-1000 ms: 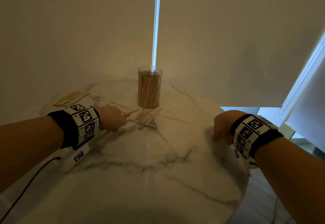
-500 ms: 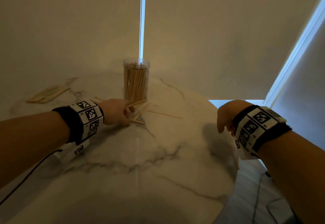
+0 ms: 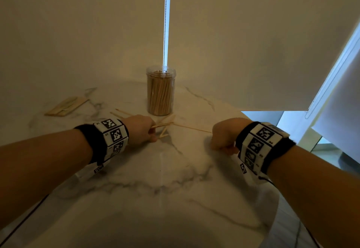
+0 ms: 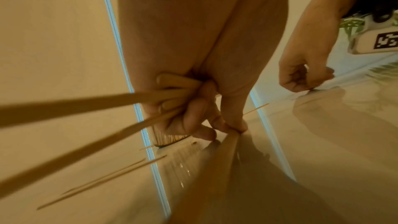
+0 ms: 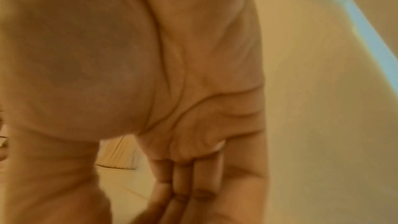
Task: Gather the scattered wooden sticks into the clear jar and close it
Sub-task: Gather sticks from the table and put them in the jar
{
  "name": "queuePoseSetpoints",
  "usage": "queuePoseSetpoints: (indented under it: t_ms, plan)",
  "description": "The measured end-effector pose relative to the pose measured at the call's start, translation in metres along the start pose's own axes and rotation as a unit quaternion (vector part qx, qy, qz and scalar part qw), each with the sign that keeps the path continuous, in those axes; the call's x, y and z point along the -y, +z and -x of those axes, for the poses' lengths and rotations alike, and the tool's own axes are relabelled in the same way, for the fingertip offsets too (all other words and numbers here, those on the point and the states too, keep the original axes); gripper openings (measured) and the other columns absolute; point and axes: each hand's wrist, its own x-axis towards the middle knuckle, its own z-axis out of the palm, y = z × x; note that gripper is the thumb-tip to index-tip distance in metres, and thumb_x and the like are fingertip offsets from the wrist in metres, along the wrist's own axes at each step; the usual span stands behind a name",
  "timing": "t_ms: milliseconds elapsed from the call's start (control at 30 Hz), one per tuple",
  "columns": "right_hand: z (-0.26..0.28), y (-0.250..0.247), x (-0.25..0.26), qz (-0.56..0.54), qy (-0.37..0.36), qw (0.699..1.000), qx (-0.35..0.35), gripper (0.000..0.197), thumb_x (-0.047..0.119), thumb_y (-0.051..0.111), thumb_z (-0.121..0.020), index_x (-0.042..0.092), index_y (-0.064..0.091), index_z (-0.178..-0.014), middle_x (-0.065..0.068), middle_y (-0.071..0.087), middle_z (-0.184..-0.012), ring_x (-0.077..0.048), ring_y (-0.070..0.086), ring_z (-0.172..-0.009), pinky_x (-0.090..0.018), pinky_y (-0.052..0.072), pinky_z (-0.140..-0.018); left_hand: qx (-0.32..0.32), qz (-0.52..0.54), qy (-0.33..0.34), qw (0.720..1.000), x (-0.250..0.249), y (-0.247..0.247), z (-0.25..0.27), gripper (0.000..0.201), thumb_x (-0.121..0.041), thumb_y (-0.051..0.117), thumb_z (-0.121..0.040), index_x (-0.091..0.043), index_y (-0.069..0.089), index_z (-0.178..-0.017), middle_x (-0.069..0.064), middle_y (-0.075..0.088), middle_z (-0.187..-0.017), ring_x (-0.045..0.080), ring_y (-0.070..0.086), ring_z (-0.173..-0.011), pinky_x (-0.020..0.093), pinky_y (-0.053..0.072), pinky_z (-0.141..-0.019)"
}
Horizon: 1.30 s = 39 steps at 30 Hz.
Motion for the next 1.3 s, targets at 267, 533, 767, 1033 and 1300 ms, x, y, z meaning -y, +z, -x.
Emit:
queuePoseSetpoints:
  t_ms: [267, 533, 767, 1033, 1300]
  plan:
    - [-0.026, -0.025, 0.053, -0.006, -0.108, 0.985, -0.136, 0.035, 0.035, 0.046, -0.1, 0.004, 0.064, -0.102, -0.013, 0.065, -0.109, -0.028, 0.062, -0.095, -0.032, 0.049, -0.078, 0.042, 0.001, -0.034, 0.999, -0.006, -0.008, 0.006, 0.034, -0.03, 0.046, -0.103, -0.005, 0.062, -0.118, 0.014, 0.065, -0.117, 0.029, 0.062, -0.105, 0.03, 0.045, -0.08]
    - [-0.049, -0.021, 0.063, 0.133, -0.112, 0.98, -0.1, 0.018, 0.017, 0.054, -0.097, 0.004, 0.065, -0.092, -0.008, 0.059, -0.084, -0.025, 0.056, -0.083, -0.028, 0.042, -0.072, -0.066, 0.219, -0.138, 0.964, 0.056, -0.045, -0.012, 0.023, -0.021, 0.037, -0.106, -0.006, 0.054, -0.1, 0.013, 0.06, -0.092, 0.027, 0.06, -0.076, 0.027, 0.047, -0.056]
    - [-0.055, -0.041, 0.07, 0.054, -0.096, 0.993, -0.042, 0.034, 0.017, 0.041, -0.103, 0.017, 0.042, -0.069, 0.006, 0.033, -0.069, -0.004, 0.029, -0.056, -0.017, 0.03, -0.05, 0.005, 0.013, -0.262, 0.965, 0.097, -0.051, -0.043, 0.033, -0.036, 0.046, -0.104, -0.007, 0.062, -0.111, 0.007, 0.056, -0.095, 0.02, 0.055, -0.082, 0.028, 0.042, -0.067]
    - [-0.089, -0.042, 0.128, 0.089, -0.149, 0.984, -0.035, 0.033, 0.029, 0.036, -0.107, 0.01, 0.056, -0.124, -0.01, 0.059, -0.121, -0.021, 0.059, -0.1, -0.025, 0.05, -0.087, -0.003, -0.022, -0.217, 0.976, 0.076, -0.035, -0.078, 0.065, -0.057, 0.038, -0.101, -0.004, 0.053, -0.135, 0.015, 0.057, -0.137, 0.029, 0.055, -0.124, 0.031, 0.043, -0.097]
    - [-0.094, -0.029, 0.132, 0.079, -0.145, 0.982, -0.089, 0.053, 0.048, 0.048, -0.1, 0.007, 0.058, -0.133, -0.012, 0.059, -0.133, -0.028, 0.056, -0.122, -0.035, 0.046, -0.102, -0.004, -0.04, -0.132, 0.99, 0.049, -0.029, -0.068, 0.029, -0.016, 0.053, -0.101, -0.001, 0.063, -0.123, 0.014, 0.064, -0.128, 0.028, 0.063, -0.116, 0.031, 0.049, -0.093]
